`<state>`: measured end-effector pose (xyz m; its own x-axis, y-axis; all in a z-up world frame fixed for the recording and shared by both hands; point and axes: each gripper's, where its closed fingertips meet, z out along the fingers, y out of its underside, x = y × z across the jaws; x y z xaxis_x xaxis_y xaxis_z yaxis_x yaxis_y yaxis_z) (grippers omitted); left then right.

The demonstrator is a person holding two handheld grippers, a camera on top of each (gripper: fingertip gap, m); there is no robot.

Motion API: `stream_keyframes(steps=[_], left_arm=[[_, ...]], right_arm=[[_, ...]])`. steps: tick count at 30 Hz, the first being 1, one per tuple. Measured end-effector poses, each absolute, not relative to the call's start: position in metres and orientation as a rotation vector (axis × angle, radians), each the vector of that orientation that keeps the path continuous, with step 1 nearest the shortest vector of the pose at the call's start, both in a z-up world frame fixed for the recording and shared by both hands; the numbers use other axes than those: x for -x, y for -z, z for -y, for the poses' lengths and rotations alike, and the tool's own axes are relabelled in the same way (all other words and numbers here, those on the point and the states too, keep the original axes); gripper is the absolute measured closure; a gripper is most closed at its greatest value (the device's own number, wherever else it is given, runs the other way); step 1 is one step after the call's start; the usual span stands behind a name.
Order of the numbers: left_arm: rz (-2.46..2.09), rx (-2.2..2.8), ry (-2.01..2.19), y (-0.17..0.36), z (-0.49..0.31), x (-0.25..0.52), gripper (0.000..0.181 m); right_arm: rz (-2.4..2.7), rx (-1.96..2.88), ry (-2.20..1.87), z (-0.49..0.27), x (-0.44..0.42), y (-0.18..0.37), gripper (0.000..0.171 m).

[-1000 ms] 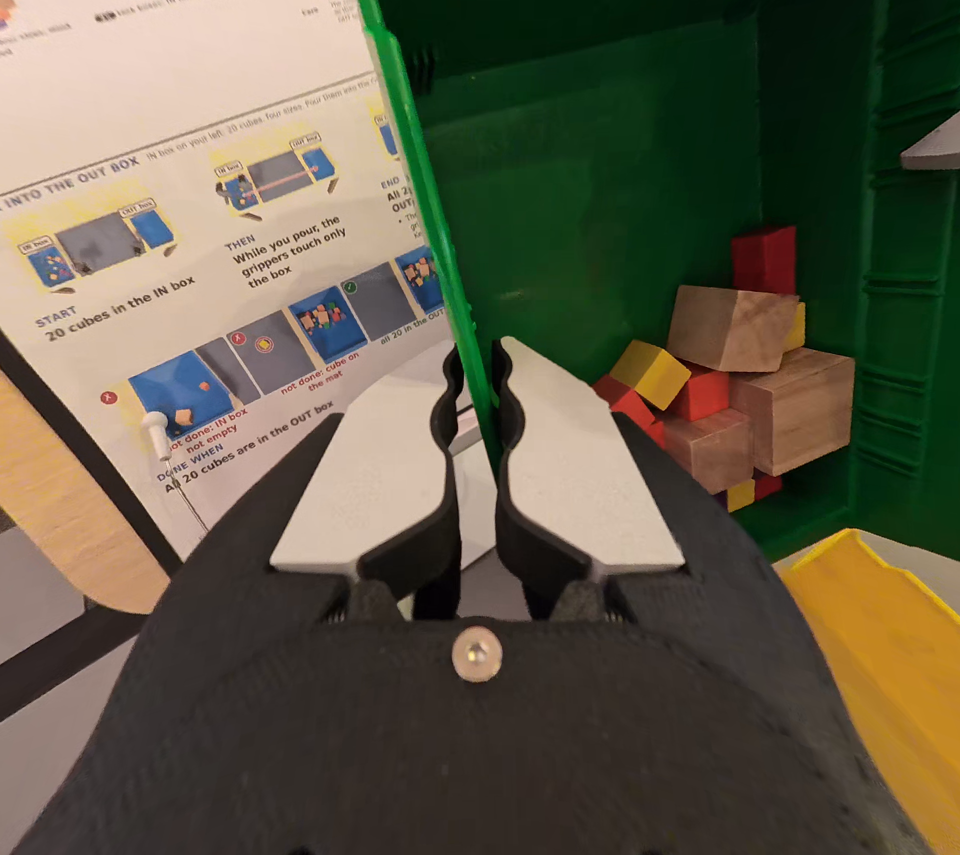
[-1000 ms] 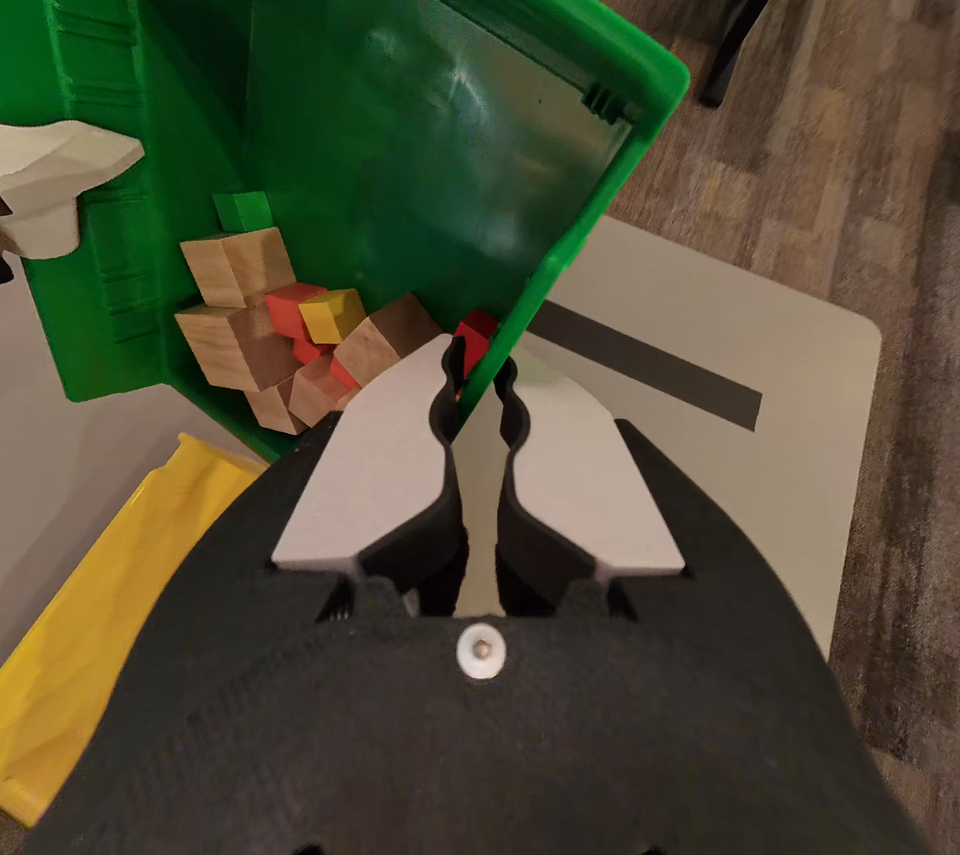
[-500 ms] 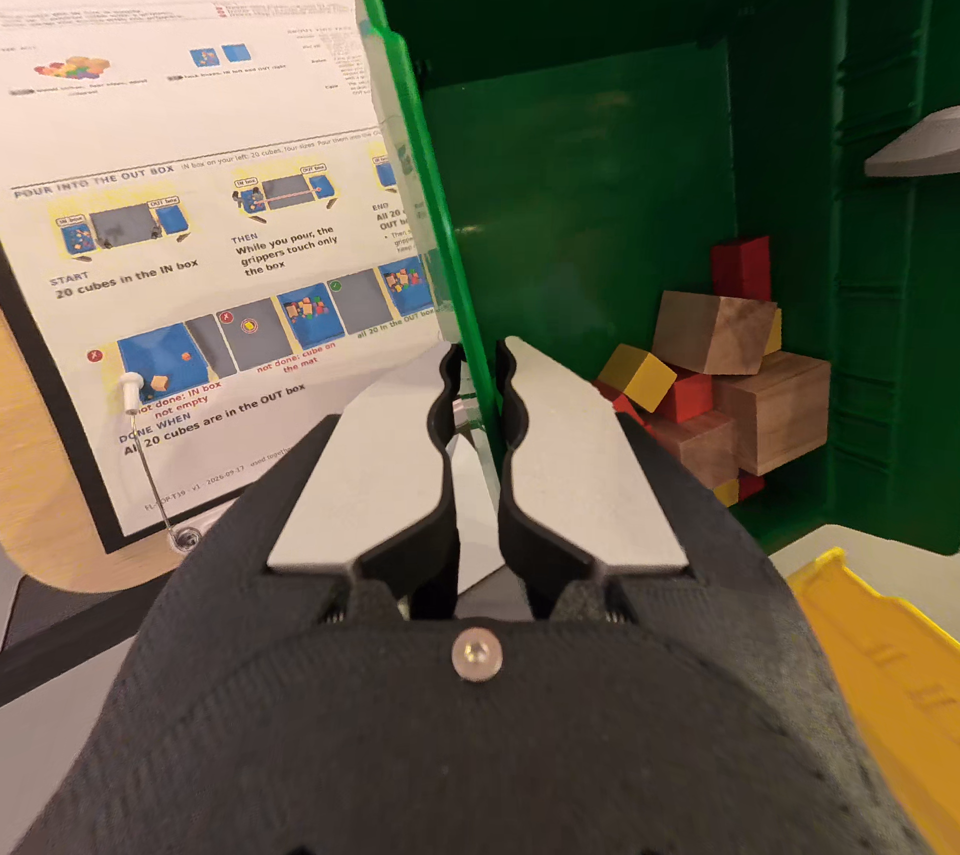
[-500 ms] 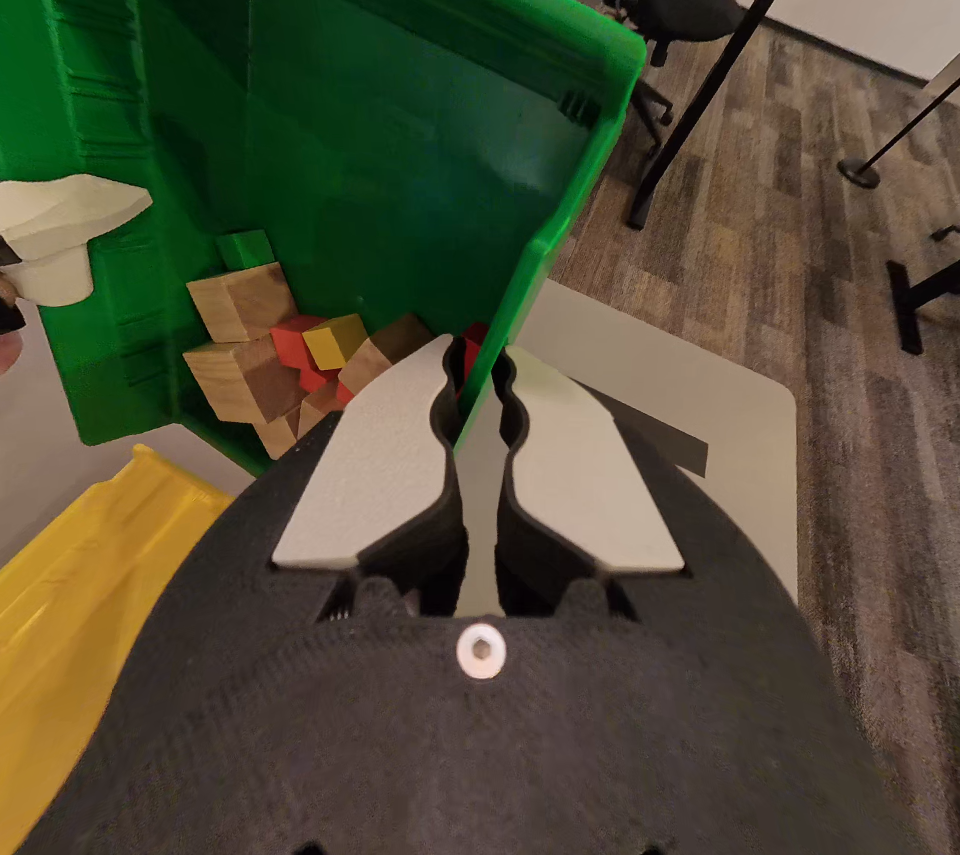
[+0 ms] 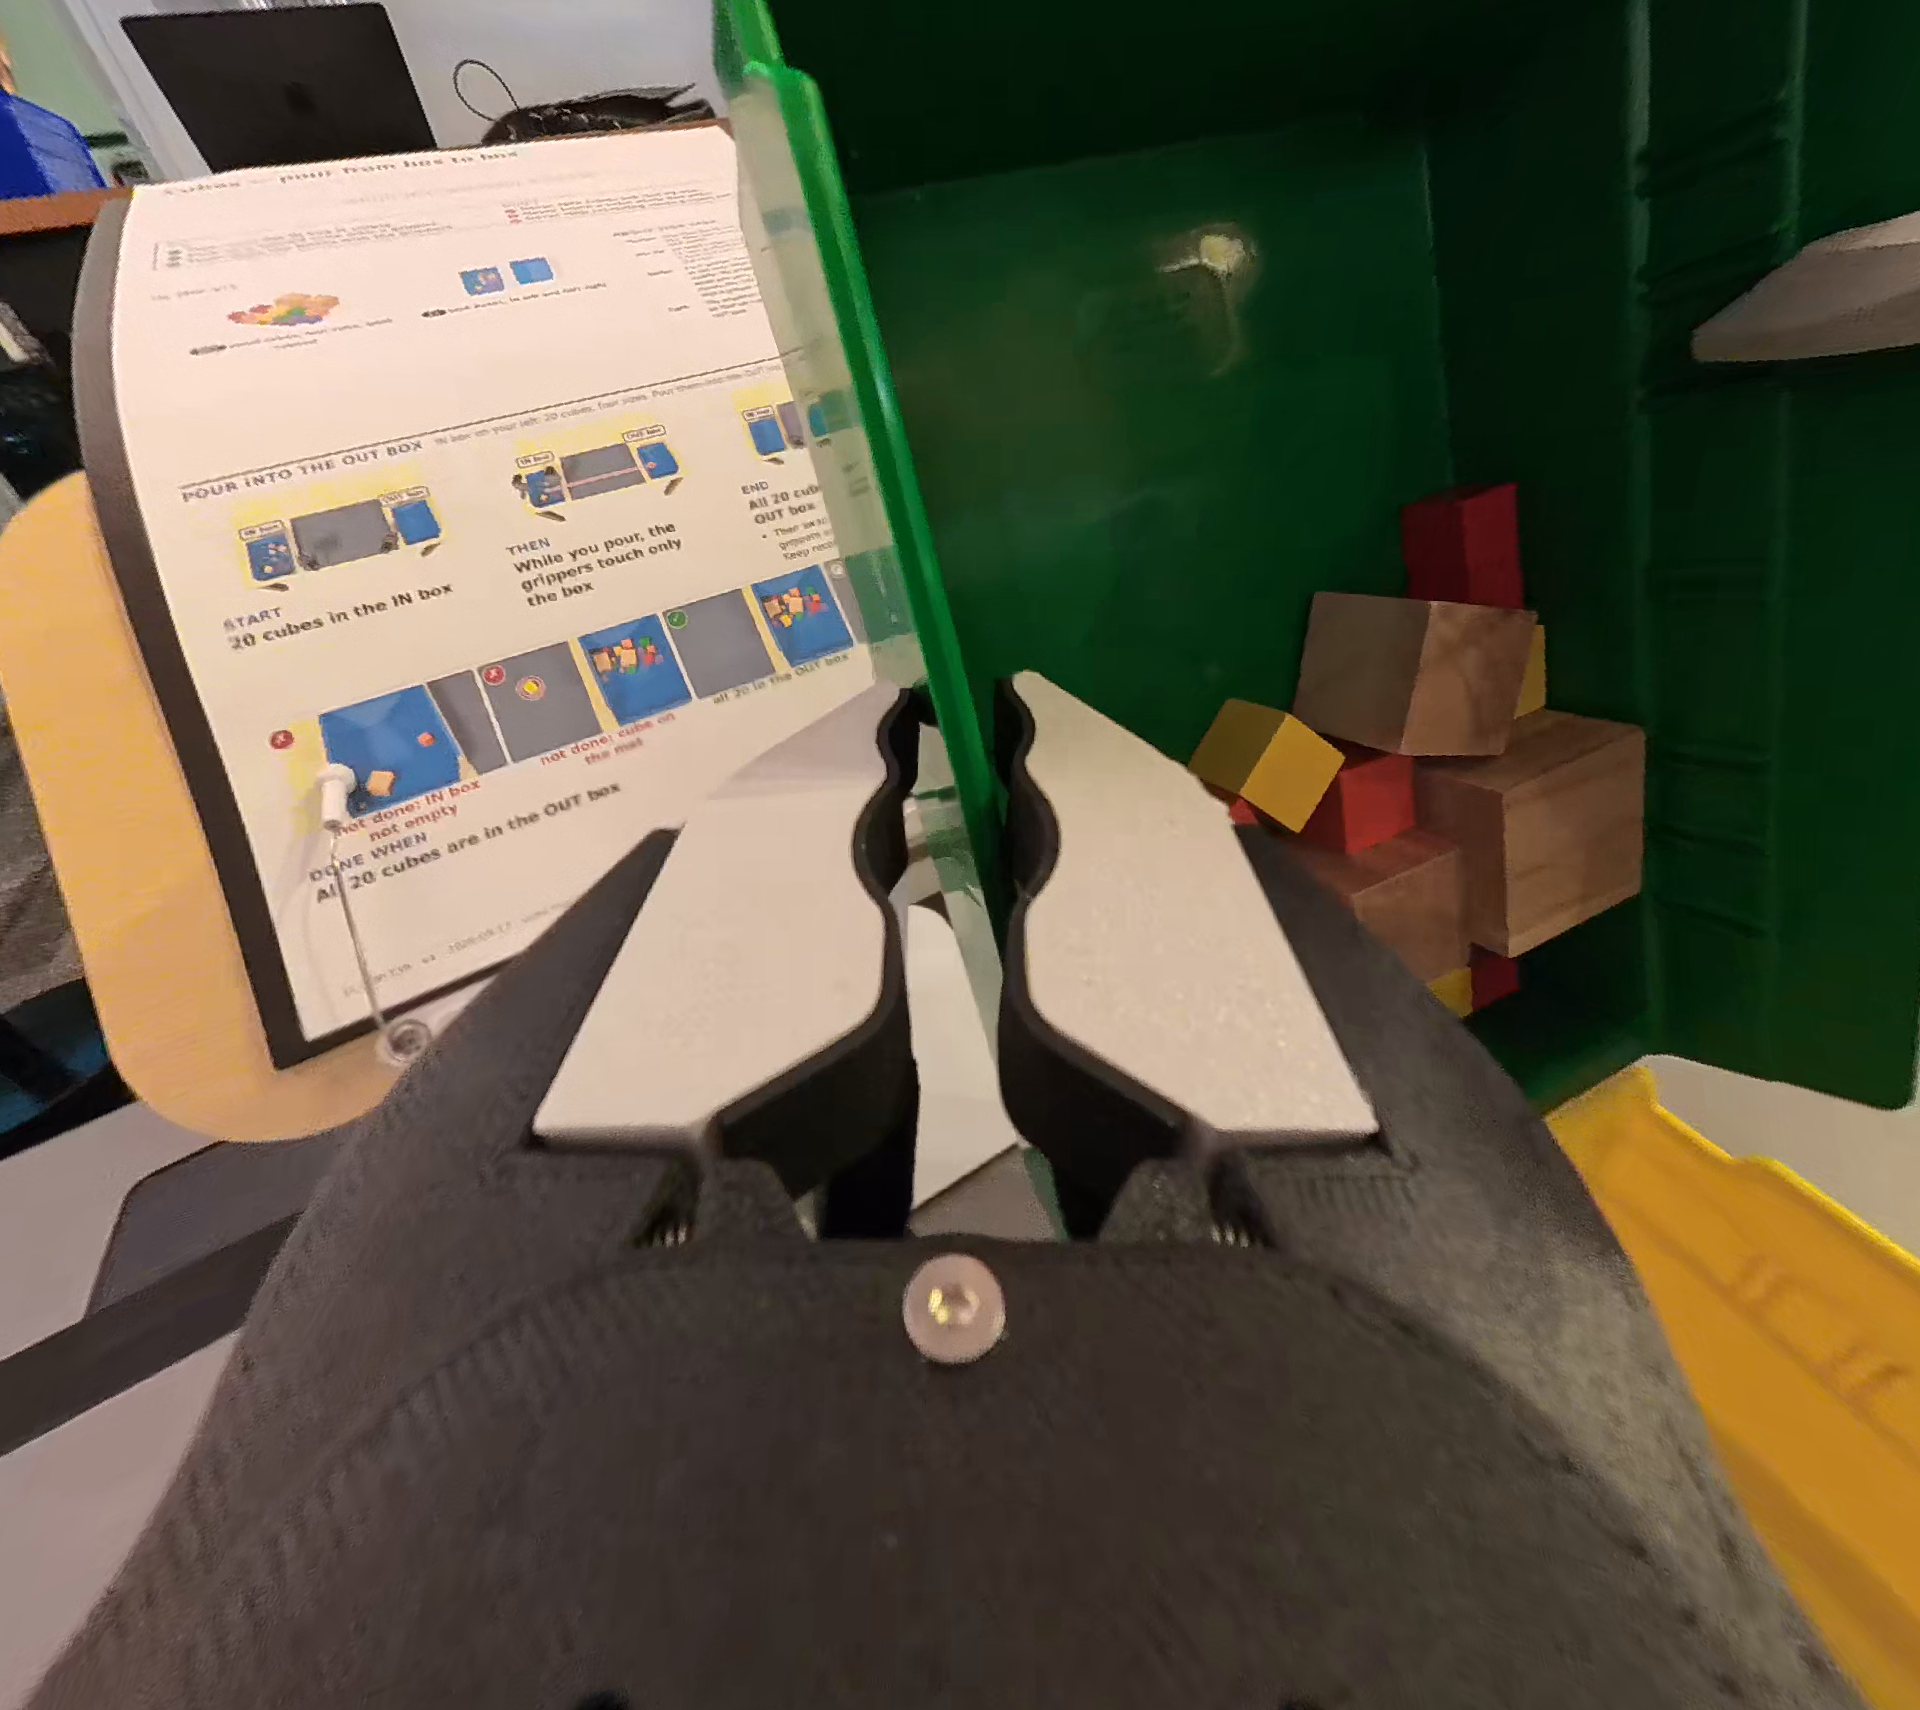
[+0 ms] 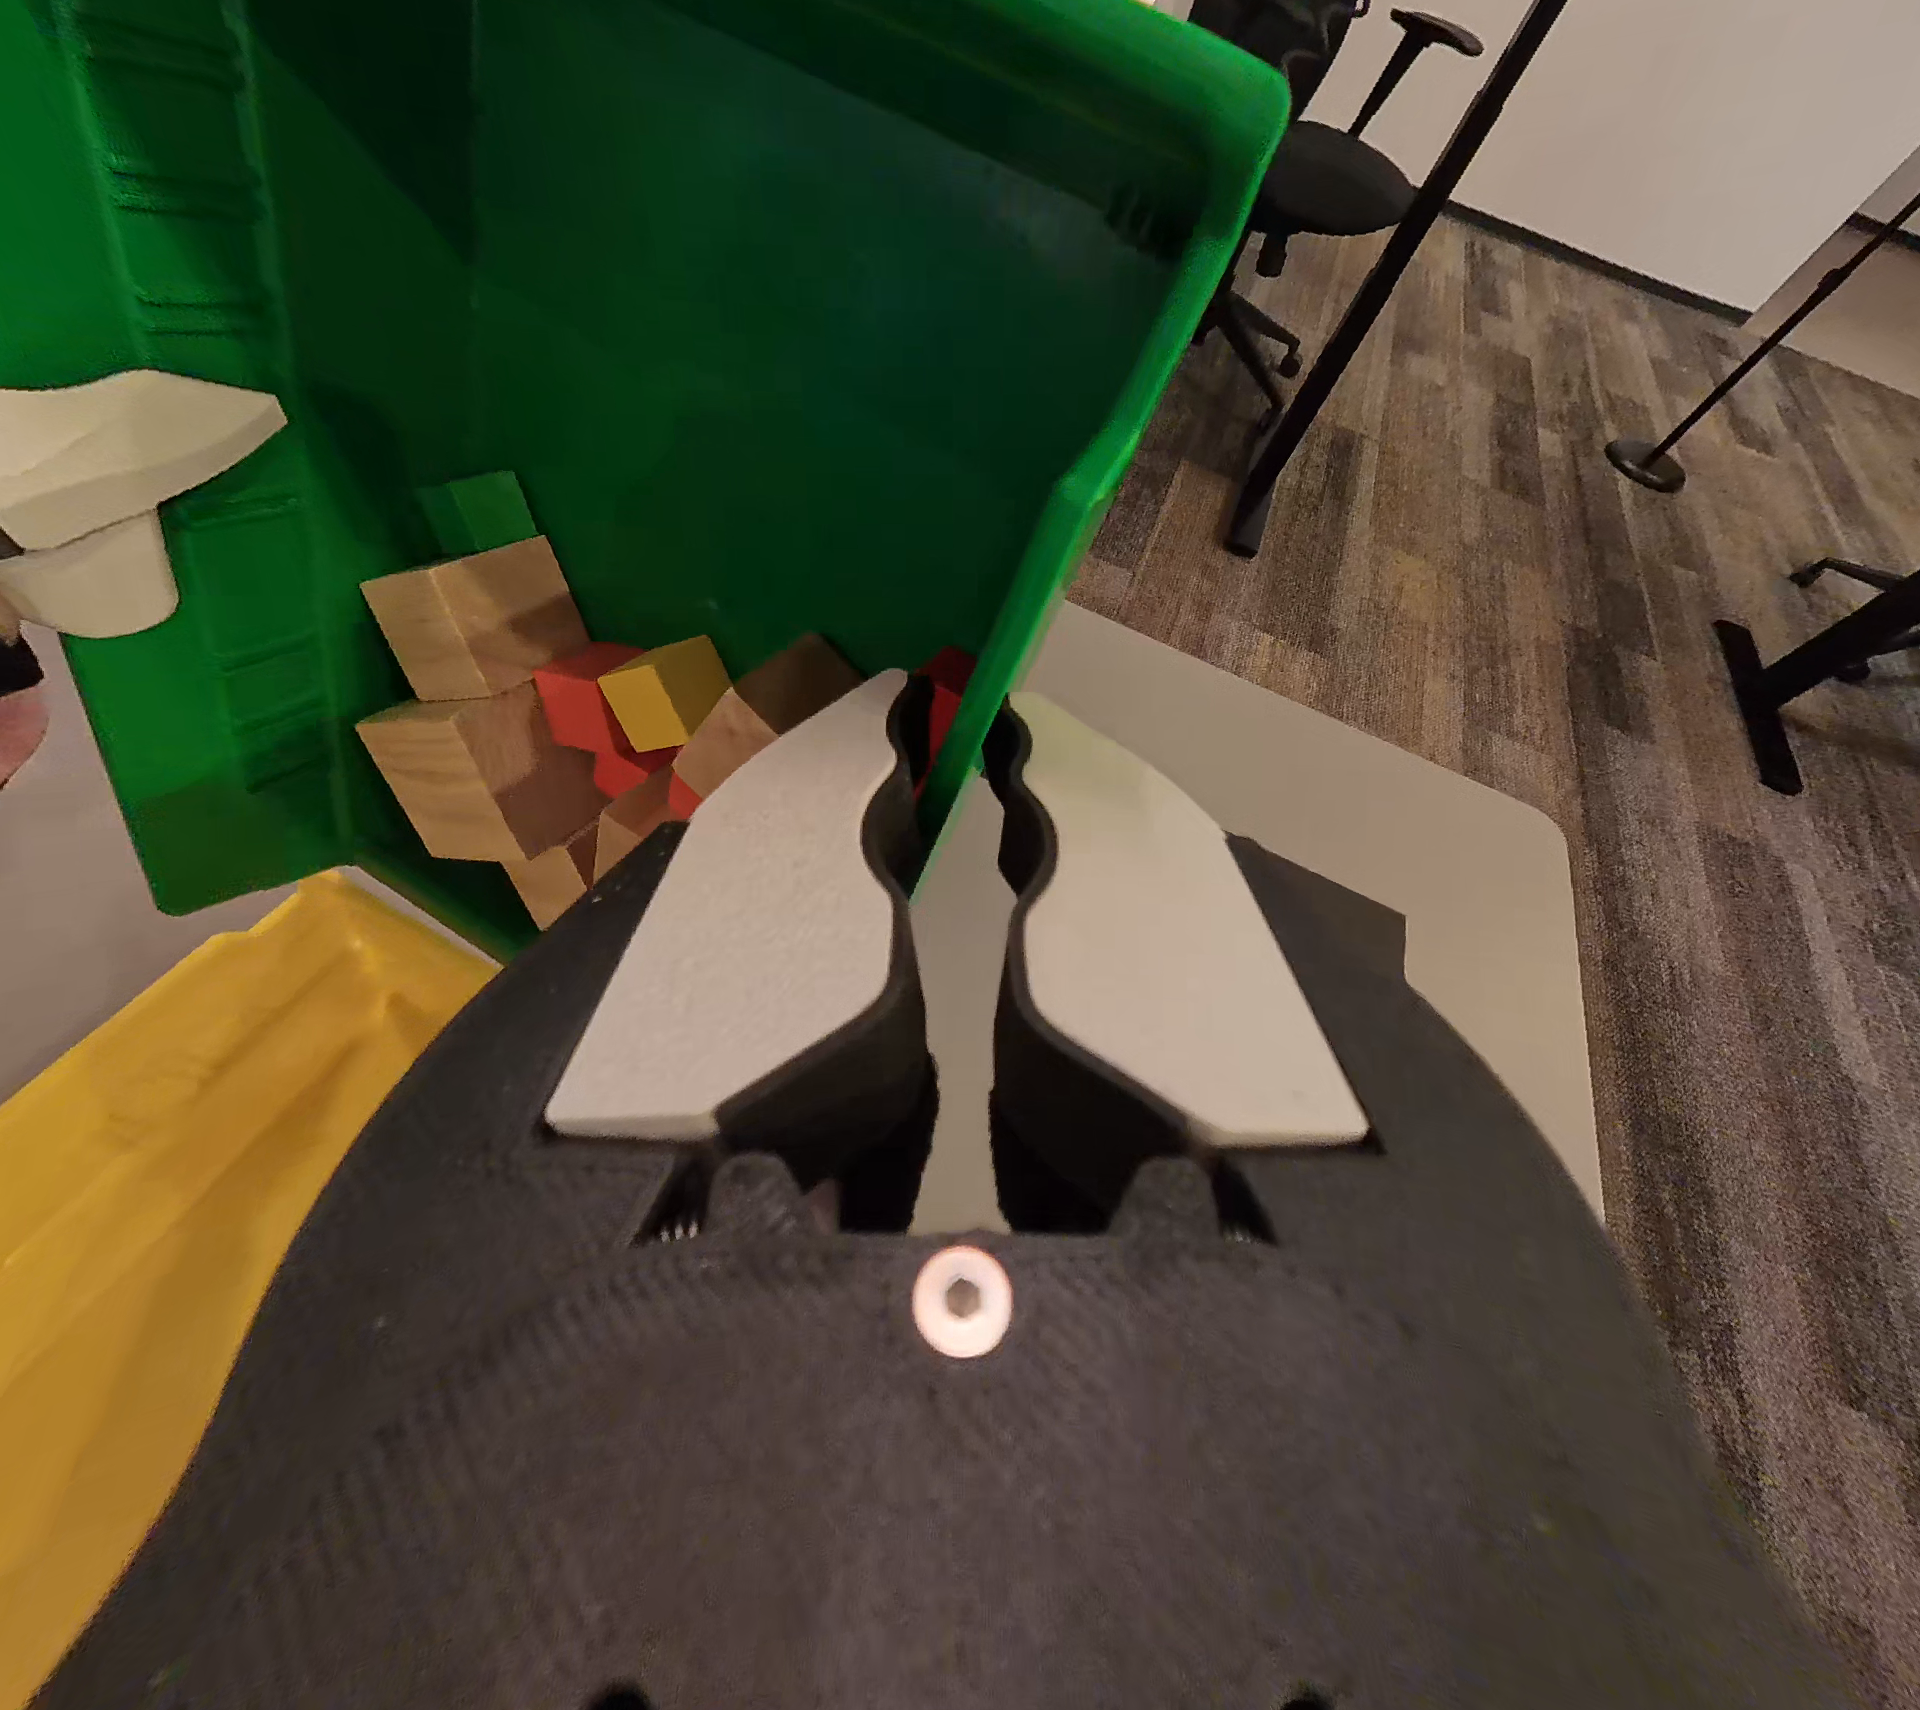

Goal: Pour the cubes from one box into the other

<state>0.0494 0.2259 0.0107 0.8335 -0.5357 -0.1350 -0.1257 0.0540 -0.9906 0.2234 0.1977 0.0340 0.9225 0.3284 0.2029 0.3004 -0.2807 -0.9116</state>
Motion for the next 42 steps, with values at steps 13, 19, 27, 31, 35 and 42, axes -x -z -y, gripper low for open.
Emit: stream_keyframes(steps=[13,19,27,31,35,42], left_arm=[[-0.545,1.415,0.273,-0.013,-0.211,-0.047,0.169],[-0.542,1.372,0.254,-0.014,-0.200,-0.046,0.169],[-0.526,1.346,0.234,-0.012,-0.194,-0.042,0.170],[-0.526,1.333,0.230,-0.013,-0.191,-0.042,0.169],[-0.519,1.317,0.226,-0.012,-0.187,-0.040,0.169],[-0.522,1.299,0.223,-0.012,-0.179,-0.038,0.169]], right_arm=[[0.486,1.797,-0.021,-0.178,-0.221,-0.036,0.165],[0.492,1.770,-0.027,-0.169,-0.220,-0.036,0.165],[0.499,1.739,-0.016,-0.161,-0.216,-0.038,0.165],[0.496,1.729,-0.025,-0.157,-0.215,-0.038,0.164],[0.505,1.721,-0.023,-0.152,-0.213,-0.038,0.164],[0.502,1.711,-0.035,-0.143,-0.211,-0.037,0.164]])
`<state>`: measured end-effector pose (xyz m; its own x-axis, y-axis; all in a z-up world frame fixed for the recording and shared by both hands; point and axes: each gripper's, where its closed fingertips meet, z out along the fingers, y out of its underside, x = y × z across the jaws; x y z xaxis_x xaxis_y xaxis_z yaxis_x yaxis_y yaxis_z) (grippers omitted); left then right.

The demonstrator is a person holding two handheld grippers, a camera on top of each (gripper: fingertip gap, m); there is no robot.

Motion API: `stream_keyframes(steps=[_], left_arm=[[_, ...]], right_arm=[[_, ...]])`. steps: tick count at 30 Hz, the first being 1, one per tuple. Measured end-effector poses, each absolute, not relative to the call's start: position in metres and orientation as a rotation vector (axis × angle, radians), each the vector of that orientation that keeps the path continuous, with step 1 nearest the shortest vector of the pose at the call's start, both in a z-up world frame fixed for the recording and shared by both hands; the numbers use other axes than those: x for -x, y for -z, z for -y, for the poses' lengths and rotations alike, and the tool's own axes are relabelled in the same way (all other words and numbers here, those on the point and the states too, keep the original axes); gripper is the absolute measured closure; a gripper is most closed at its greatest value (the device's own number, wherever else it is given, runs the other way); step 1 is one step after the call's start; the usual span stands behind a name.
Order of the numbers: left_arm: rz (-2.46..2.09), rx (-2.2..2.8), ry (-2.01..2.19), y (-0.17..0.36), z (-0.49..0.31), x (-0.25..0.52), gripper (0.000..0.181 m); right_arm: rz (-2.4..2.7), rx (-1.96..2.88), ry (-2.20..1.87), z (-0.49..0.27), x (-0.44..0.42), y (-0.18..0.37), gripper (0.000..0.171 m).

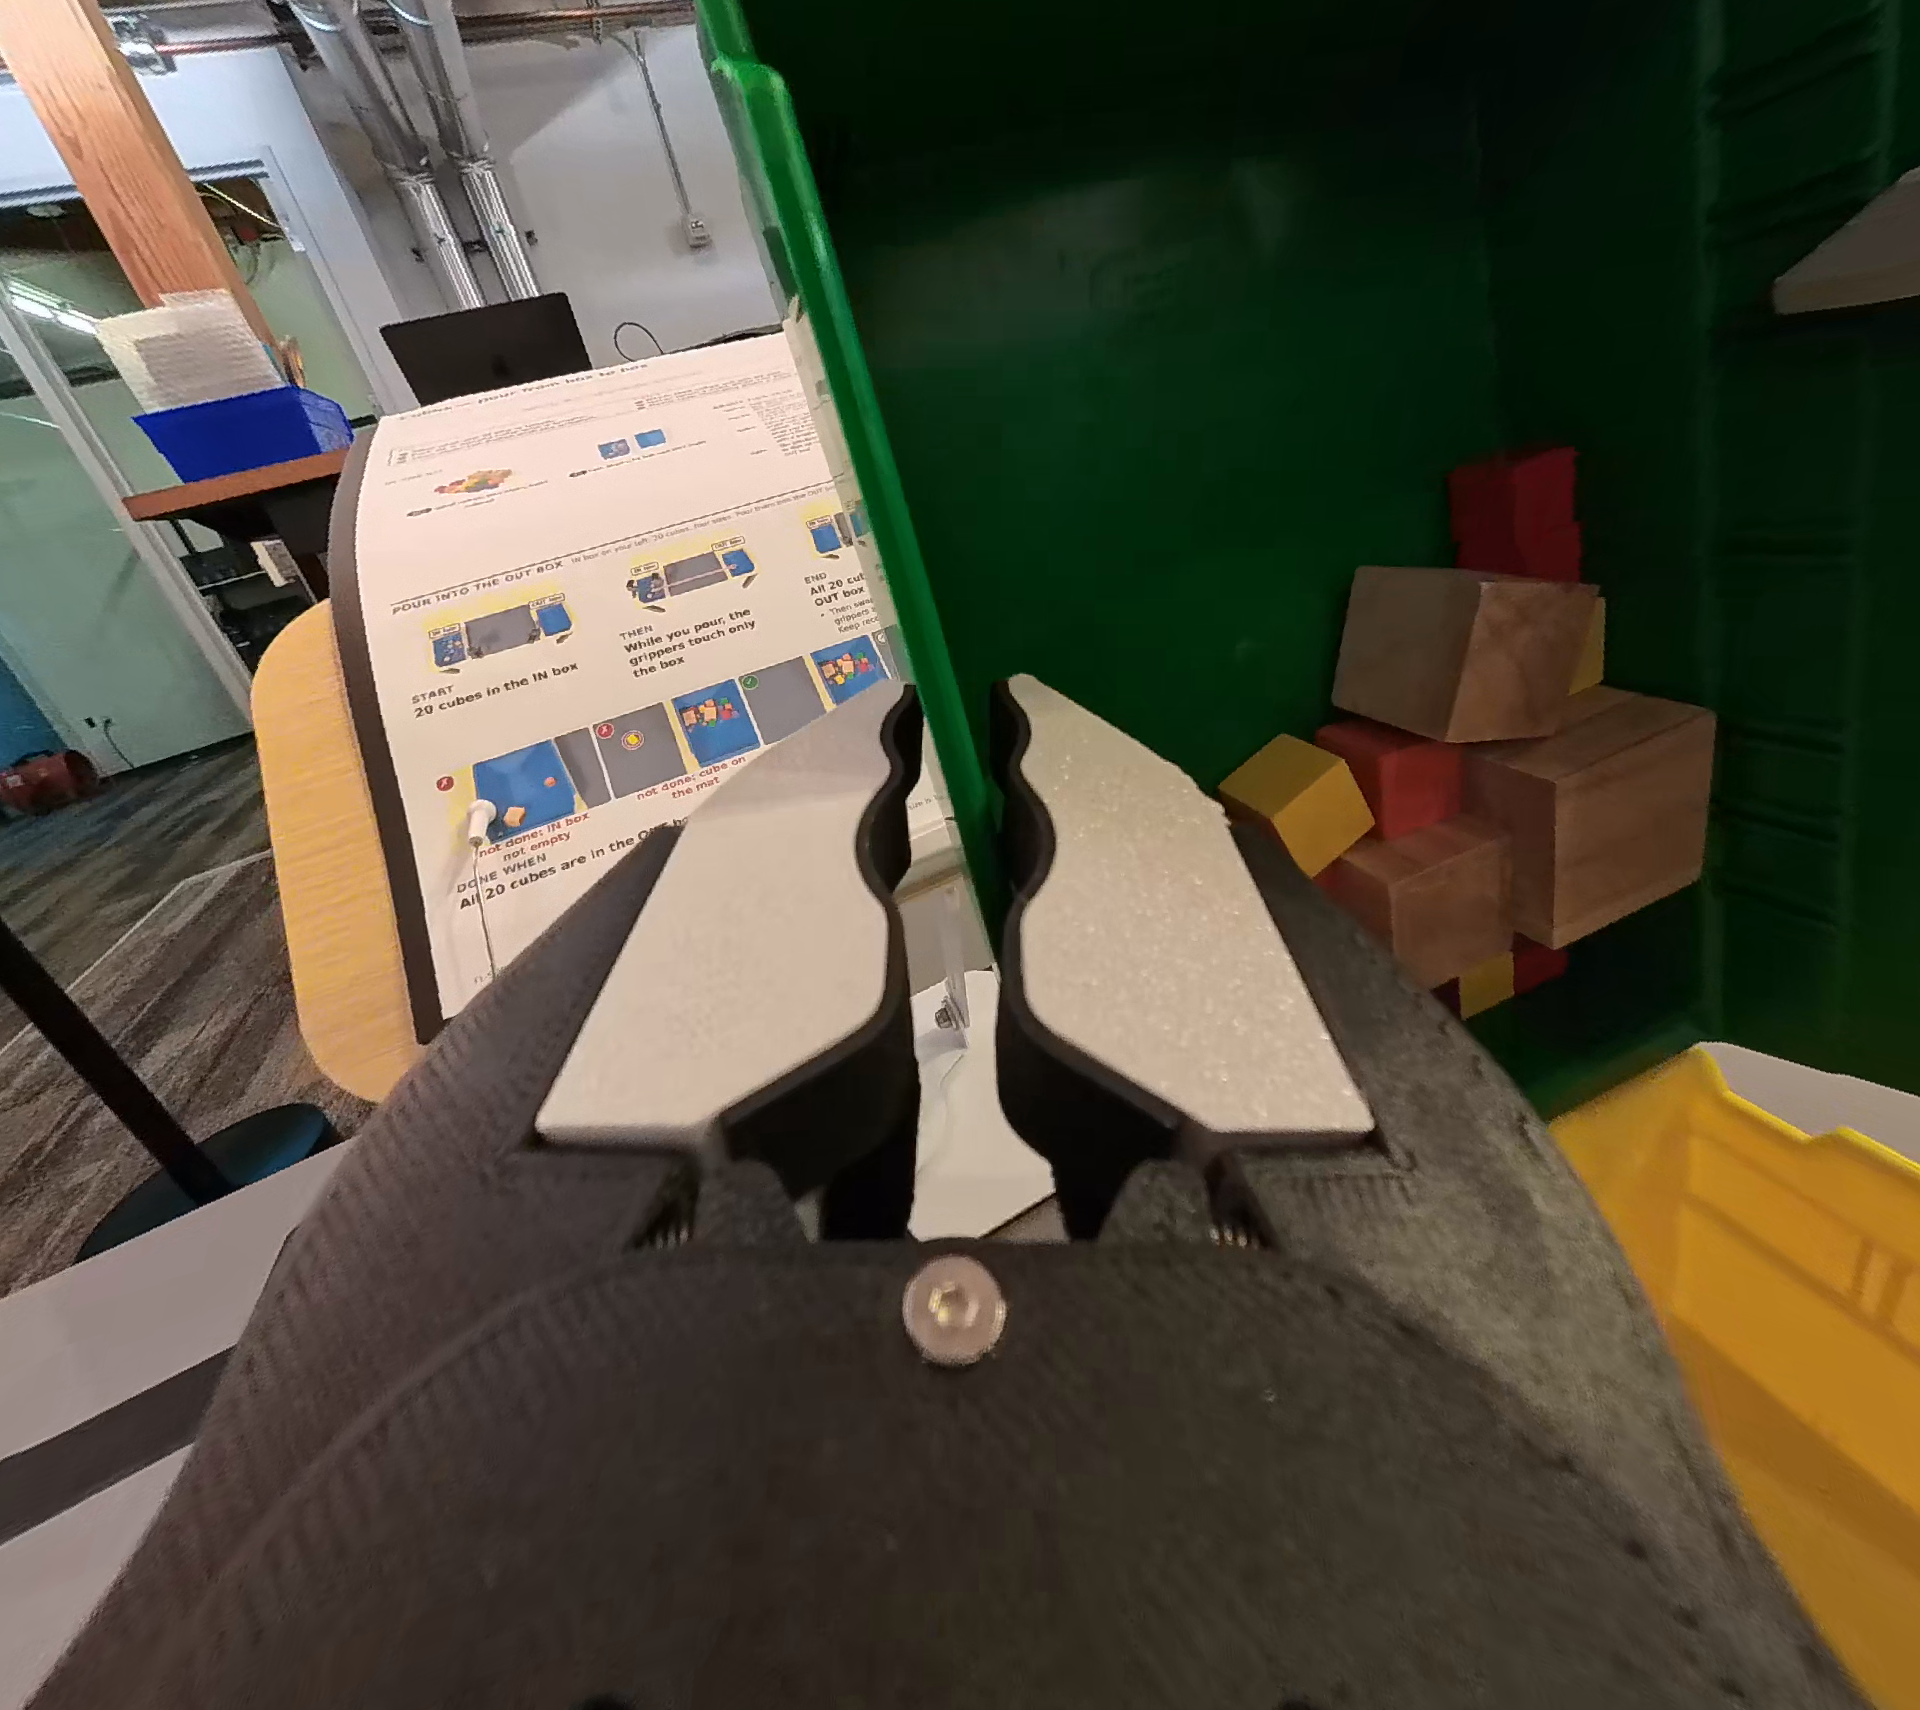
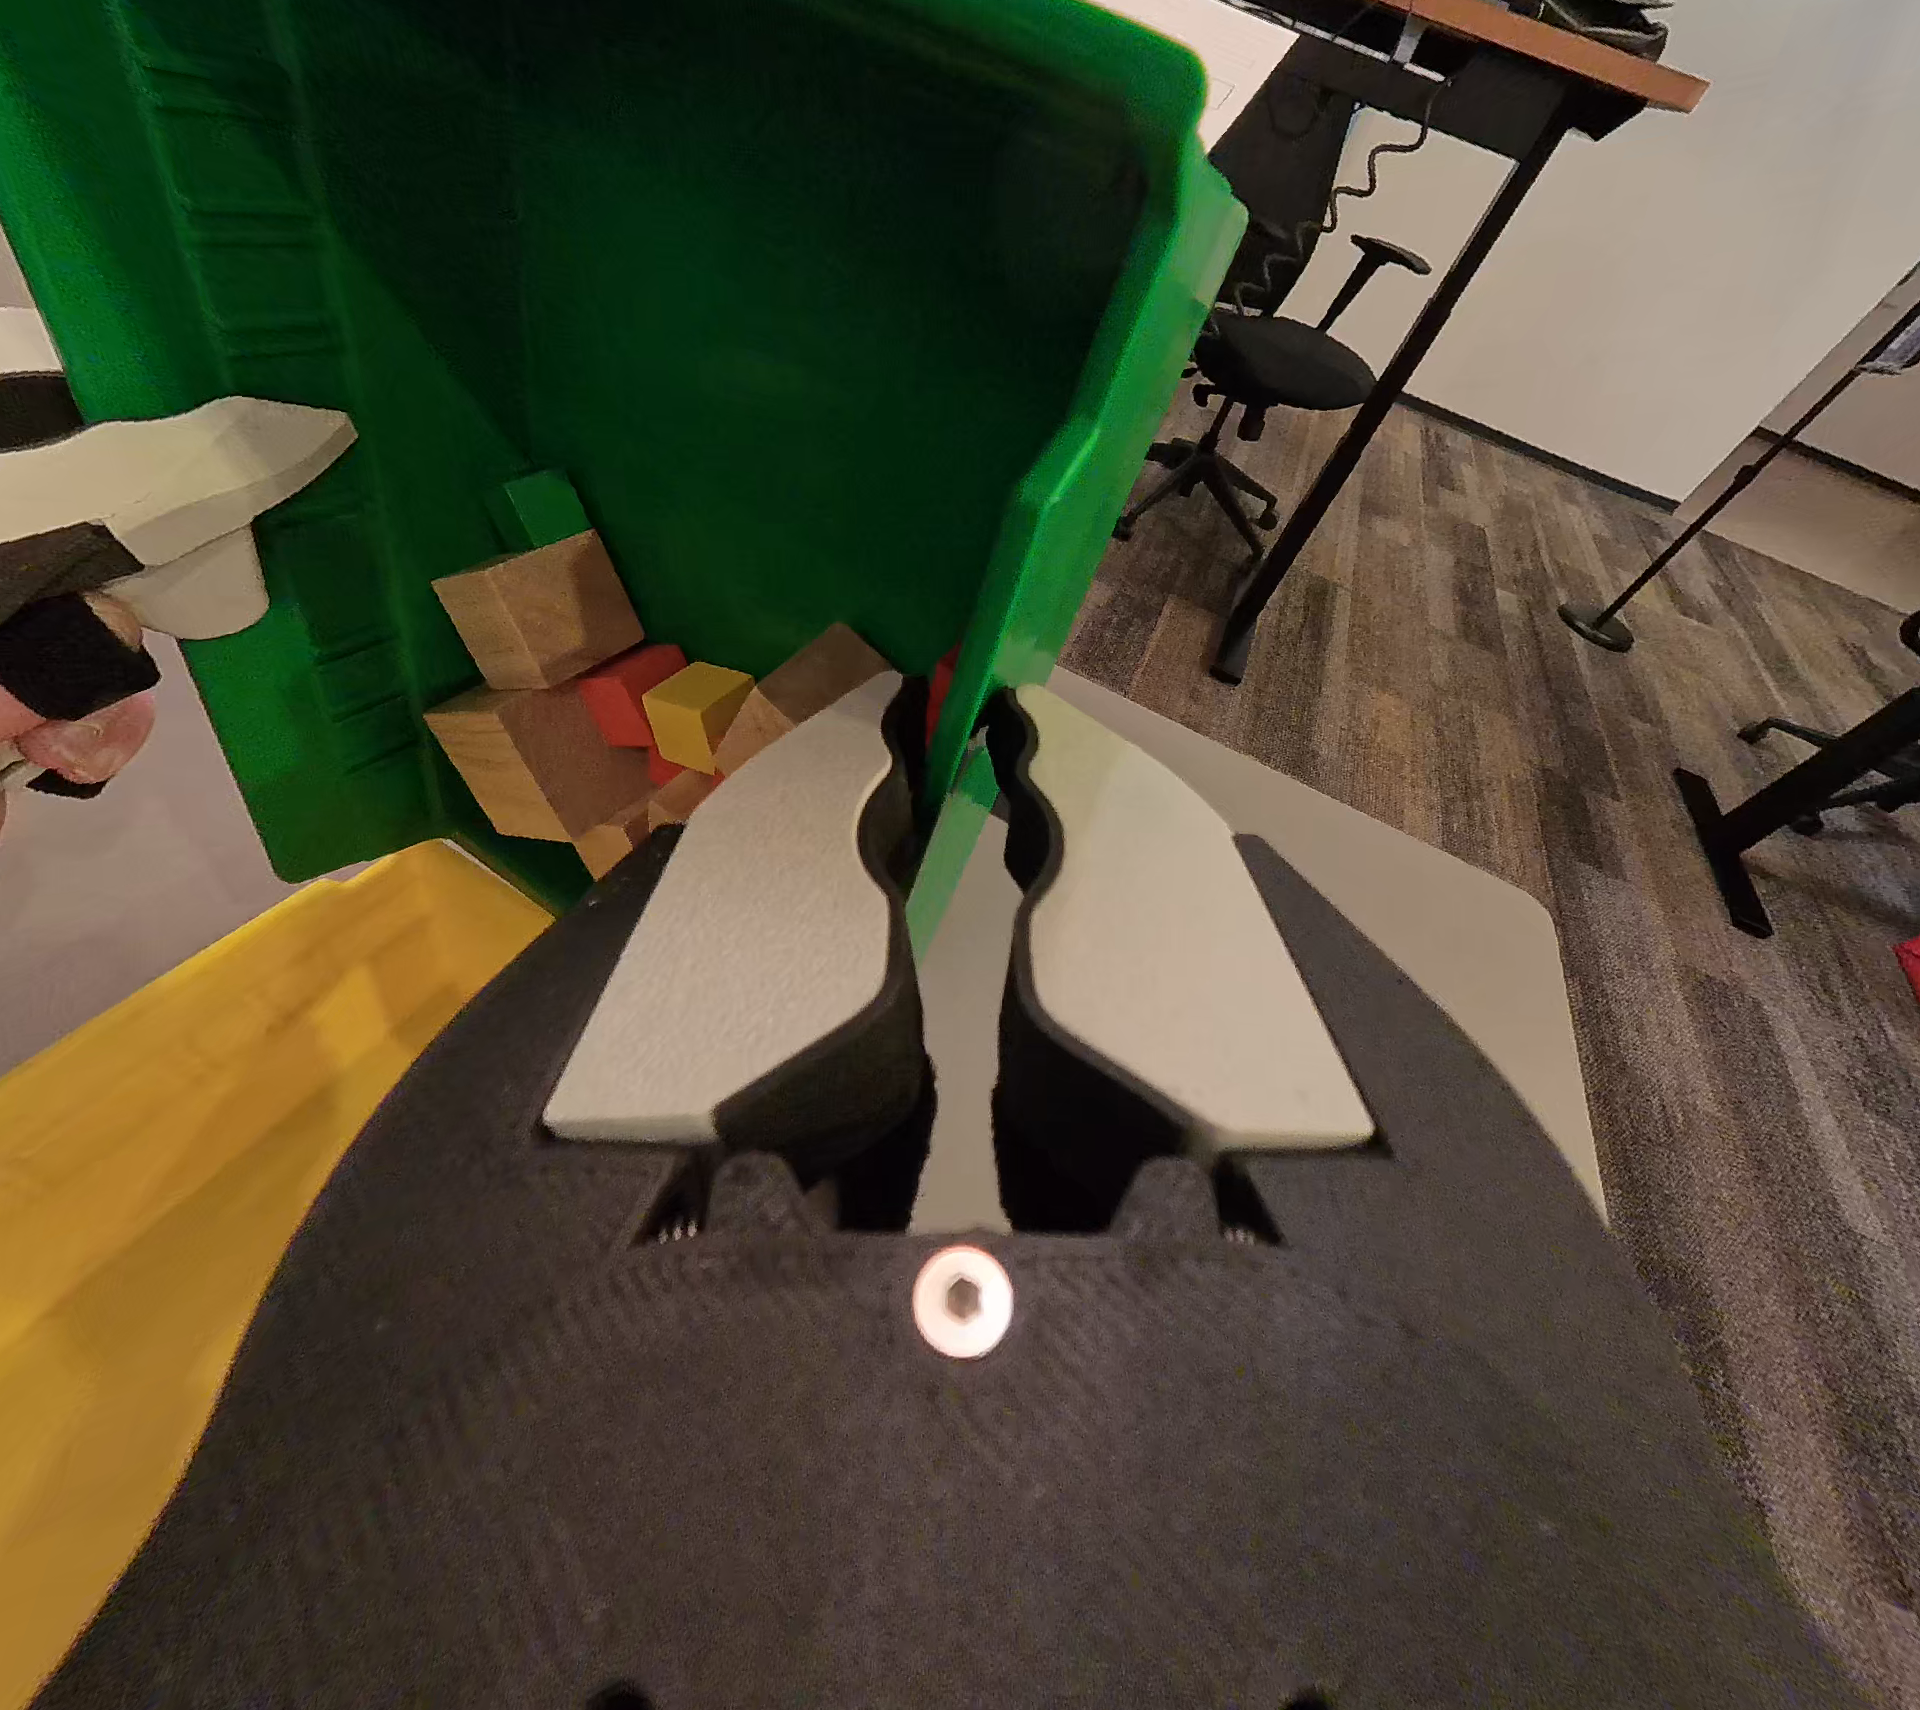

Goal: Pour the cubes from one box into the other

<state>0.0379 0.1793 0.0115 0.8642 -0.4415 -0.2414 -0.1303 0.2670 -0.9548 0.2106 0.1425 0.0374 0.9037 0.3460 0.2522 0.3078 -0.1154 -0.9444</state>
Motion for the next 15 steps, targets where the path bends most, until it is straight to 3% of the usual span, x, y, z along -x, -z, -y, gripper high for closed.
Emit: stream_keyframes(steps=[15], left_arm=[[-0.521,1.266,0.200,-0.011,-0.163,-0.035,0.168]], right_arm=[[0.485,1.704,-0.074,-0.127,-0.208,-0.035,0.163]])
